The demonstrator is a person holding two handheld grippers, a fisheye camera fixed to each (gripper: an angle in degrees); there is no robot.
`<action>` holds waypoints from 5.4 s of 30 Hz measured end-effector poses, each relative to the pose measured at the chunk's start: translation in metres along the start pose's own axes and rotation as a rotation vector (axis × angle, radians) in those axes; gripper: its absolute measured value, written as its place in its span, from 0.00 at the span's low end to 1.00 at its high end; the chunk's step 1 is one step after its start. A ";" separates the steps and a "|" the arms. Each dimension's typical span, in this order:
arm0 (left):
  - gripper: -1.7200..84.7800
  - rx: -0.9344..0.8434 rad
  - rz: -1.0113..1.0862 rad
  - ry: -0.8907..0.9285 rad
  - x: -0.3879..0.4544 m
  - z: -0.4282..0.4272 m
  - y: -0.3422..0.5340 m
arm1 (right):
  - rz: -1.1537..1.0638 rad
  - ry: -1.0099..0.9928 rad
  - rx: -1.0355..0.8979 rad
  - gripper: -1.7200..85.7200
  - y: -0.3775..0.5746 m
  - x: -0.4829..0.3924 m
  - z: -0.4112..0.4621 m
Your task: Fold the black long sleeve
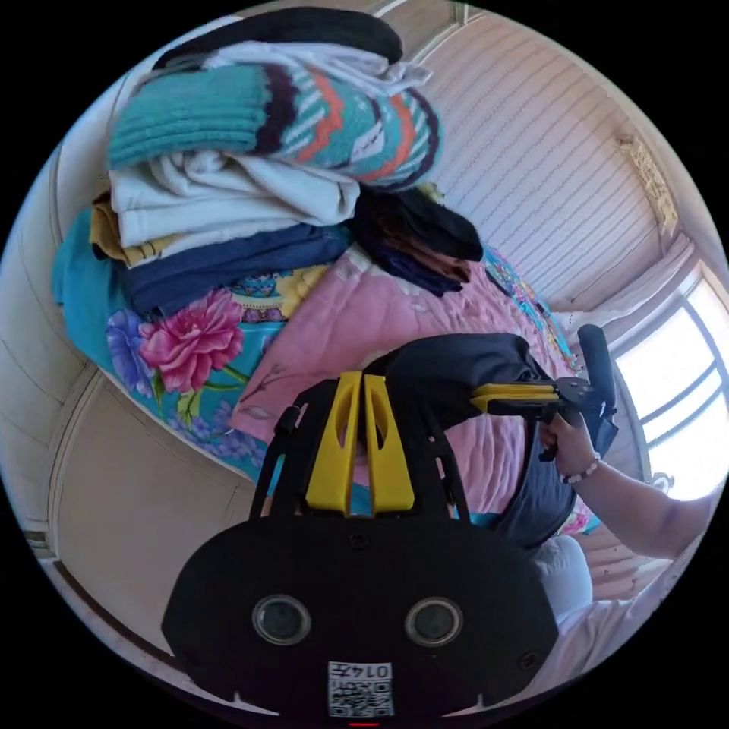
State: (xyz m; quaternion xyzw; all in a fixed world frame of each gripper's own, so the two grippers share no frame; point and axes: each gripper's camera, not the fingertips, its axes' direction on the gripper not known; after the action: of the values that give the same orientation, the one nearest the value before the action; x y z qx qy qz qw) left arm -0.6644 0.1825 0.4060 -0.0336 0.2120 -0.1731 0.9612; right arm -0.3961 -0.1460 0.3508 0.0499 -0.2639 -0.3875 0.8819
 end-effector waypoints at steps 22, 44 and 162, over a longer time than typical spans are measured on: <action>0.07 0.081 0.359 -0.031 0.195 -0.052 0.043 | 1.034 0.192 0.731 0.15 0.708 0.170 -0.320; 0.15 -0.114 1.302 0.338 0.752 0.129 0.068 | 1.692 0.713 1.257 0.22 1.125 0.340 -0.488; 0.07 -0.274 1.084 0.083 0.688 0.259 -0.193 | 0.829 -0.014 0.540 0.03 0.604 0.475 -0.145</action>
State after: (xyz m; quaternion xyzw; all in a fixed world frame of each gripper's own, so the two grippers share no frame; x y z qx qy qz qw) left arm -0.0325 -0.2396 0.3961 -0.0377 0.2573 0.3737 0.8904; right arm 0.3404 -0.0807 0.6060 0.1649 -0.3584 0.0779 0.9156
